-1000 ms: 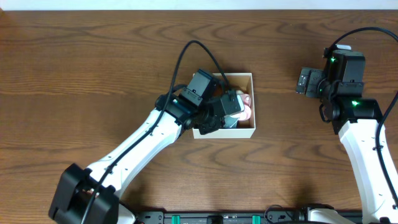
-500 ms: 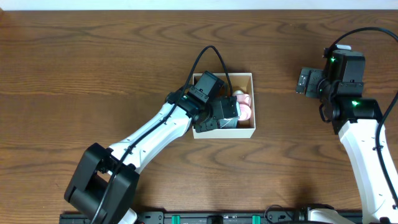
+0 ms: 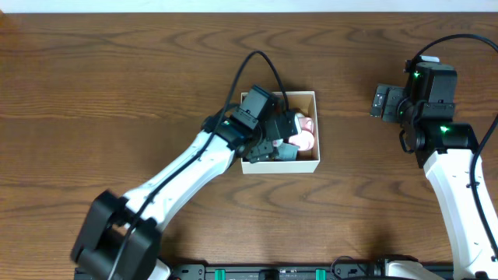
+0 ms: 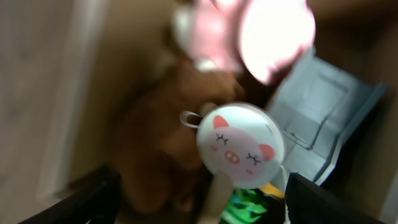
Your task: Pack container
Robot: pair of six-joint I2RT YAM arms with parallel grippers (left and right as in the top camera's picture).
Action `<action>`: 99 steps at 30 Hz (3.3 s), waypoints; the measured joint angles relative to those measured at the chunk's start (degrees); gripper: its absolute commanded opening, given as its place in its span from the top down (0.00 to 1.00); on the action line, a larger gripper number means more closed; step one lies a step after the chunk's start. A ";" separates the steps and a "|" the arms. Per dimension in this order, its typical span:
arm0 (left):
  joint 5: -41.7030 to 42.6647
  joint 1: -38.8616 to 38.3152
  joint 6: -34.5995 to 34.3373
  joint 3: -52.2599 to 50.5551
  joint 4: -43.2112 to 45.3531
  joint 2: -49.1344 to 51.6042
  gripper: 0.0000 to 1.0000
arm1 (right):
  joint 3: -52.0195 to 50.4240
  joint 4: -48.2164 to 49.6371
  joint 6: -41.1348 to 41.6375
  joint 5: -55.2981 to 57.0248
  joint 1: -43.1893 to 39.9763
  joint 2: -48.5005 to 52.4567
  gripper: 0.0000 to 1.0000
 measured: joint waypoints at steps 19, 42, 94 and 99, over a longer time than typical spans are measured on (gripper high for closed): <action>1.68 5.99 -11.21 0.00 2.80 -15.96 0.11 | 0.00 0.00 0.00 0.00 0.00 0.00 0.01; -7.04 36.11 -38.12 0.00 -0.87 -17.68 0.02 | 0.00 0.02 0.00 0.00 0.00 0.00 0.01; -7.06 36.11 -38.40 0.00 -1.01 -17.68 0.02 | -35.28 22.60 -0.28 -7.13 0.00 -50.21 0.01; -7.04 36.11 -38.40 0.00 -1.01 -17.68 0.02 | -47.84 27.71 -0.46 -7.69 0.00 -59.91 0.01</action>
